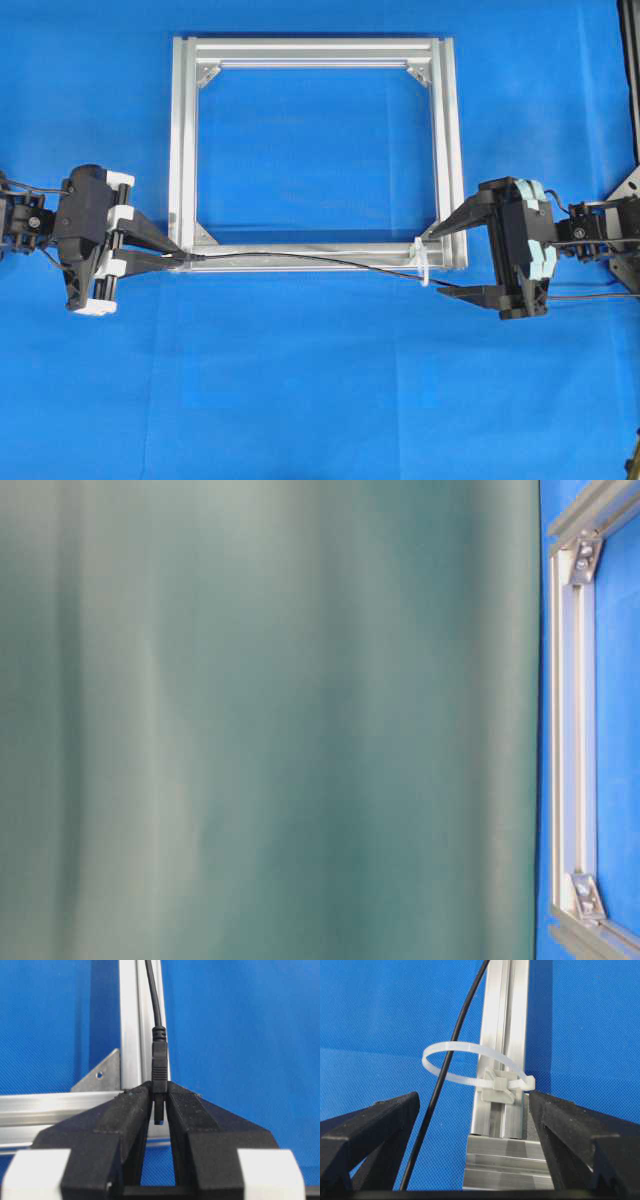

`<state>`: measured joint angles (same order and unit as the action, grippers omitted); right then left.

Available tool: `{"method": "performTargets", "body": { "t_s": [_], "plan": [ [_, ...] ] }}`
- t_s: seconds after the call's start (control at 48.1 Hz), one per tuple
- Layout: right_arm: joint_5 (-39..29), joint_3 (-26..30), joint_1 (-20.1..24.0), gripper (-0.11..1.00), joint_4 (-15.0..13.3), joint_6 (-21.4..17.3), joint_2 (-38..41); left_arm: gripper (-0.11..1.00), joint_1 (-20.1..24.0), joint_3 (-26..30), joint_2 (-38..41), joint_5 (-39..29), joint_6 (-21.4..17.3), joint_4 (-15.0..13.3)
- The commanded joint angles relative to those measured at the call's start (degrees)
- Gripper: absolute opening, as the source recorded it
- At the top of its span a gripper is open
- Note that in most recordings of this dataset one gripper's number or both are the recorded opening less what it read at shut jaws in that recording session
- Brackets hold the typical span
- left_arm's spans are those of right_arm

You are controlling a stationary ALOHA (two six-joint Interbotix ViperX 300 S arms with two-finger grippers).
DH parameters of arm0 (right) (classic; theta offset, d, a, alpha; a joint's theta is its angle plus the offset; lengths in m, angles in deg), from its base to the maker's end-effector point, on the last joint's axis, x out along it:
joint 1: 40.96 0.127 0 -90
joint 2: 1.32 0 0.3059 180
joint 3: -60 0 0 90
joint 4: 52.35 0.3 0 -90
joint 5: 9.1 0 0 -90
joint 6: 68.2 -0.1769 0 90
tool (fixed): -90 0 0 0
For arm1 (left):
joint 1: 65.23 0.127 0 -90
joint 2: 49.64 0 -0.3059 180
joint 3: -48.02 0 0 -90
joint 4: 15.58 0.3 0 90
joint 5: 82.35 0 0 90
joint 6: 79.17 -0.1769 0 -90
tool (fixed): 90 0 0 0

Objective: Insert the wire through the string loop located on the right side.
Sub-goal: 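Pull the plug leftward with the left gripper, drawing cable through the loop, then open the left gripper and release the cable on the table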

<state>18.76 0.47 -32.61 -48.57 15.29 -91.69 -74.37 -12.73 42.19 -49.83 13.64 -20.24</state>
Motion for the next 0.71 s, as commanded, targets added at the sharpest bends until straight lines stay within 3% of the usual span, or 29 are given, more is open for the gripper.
{"method": "performTargets", "body": {
  "t_s": [0.0, 0.166, 0.354, 0.437, 0.583, 0.687],
  "plan": [
    [0.2, 0.8, 0.1, 0.96, 0.1, 0.0, -0.9, 0.08, 0.0, 0.8, -0.4, 0.0, 0.0, 0.0],
    [0.2, 0.8, 0.0, 0.96, 0.1, 0.0, -1.4, 0.13, 0.5, 0.9, -0.4, -0.1, 0.8, 0.0],
    [-0.9, 0.7, 0.0, 0.96, 0.1, 0.2, -3.5, 0.69, 0.6, 1.0, -0.4, -0.9, 0.8, 0.0],
    [-1.4, 0.6, 0.0, 0.96, 0.1, 0.2, -4.0, 0.86, 0.8, 1.1, -0.4, -1.6, 0.8, 0.0],
    [-1.7, 0.6, 0.1, 0.96, 0.1, 0.2, -4.6, 0.79, 1.1, 1.5, -0.5, -2.5, 0.8, 0.0],
    [-1.8, 0.8, -0.1, 0.96, 0.2, 0.2, -4.6, 0.79, 1.3, 1.9, -1.1, -2.9, 0.7, 0.0]
  ]
}}
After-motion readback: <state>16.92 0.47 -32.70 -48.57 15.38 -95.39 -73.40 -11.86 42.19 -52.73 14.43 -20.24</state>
